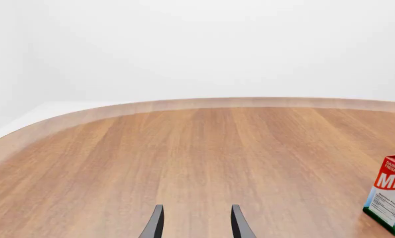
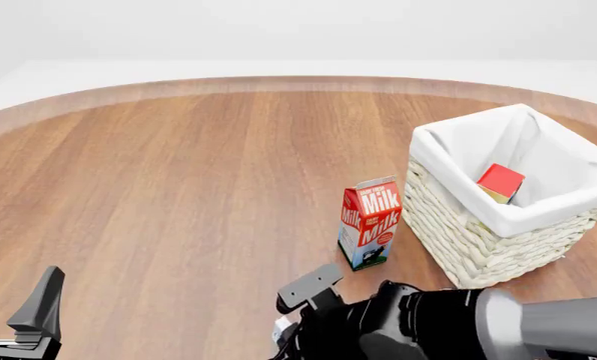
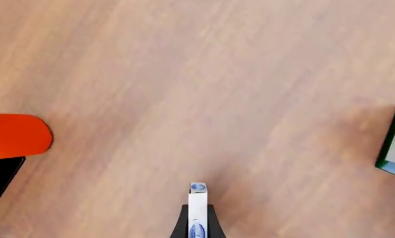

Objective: Pick up the cream cheese box and the butter, and put them in the basket.

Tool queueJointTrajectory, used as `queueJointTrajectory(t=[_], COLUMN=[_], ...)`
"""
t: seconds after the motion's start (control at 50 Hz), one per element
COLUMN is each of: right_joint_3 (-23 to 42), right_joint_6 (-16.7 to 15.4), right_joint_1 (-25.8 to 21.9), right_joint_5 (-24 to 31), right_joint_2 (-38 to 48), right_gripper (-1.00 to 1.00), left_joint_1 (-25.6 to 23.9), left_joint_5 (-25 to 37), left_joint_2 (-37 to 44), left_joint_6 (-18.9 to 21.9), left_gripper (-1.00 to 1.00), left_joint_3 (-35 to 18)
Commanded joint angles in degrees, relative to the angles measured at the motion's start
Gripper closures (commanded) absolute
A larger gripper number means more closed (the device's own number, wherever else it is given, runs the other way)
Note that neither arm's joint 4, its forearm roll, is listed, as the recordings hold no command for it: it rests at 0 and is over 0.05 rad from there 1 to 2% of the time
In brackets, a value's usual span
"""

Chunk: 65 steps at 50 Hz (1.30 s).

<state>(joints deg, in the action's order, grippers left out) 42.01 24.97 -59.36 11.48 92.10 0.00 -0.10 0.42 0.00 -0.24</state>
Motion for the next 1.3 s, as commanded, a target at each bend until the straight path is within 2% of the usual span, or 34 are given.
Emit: queueJointTrajectory(t=[0.02, 0.3, 0.64, 0.94, 1.14, 1.3], right_joint_3=[5.61, 10.96, 19.88, 23.32, 27.97, 28.90], right_joint_6=[-4.38, -7.33, -14.17, -16.87, -20.82, -22.13], right_joint_1=[2.13, 2.87, 6.48, 8.58, 13.13, 16.84], right_joint_5=[6.20, 11.28, 19.62, 22.57, 25.72, 26.47], right_joint_2=[-5.15, -9.08, -15.86, -19.11, -22.61, -24.54], right_gripper=[1.00, 1.00, 1.00, 1.00, 1.00, 1.00], left_joint_1=[0.00, 0.00, 0.00, 0.00, 0.00, 0.00], left_joint_5=[0.00, 0.00, 0.00, 0.00, 0.00, 0.00], left_joint_2=[0.00, 0.00, 0.00, 0.00, 0.00, 0.00], left_joint_6=[0.00, 0.00, 0.00, 0.00, 0.00, 0.00], left_gripper=[-1.00, -1.00, -1.00, -1.00, -1.00, -1.00], left_joint_3=[0.00, 0.00, 0.00, 0.00, 0.00, 0.00])
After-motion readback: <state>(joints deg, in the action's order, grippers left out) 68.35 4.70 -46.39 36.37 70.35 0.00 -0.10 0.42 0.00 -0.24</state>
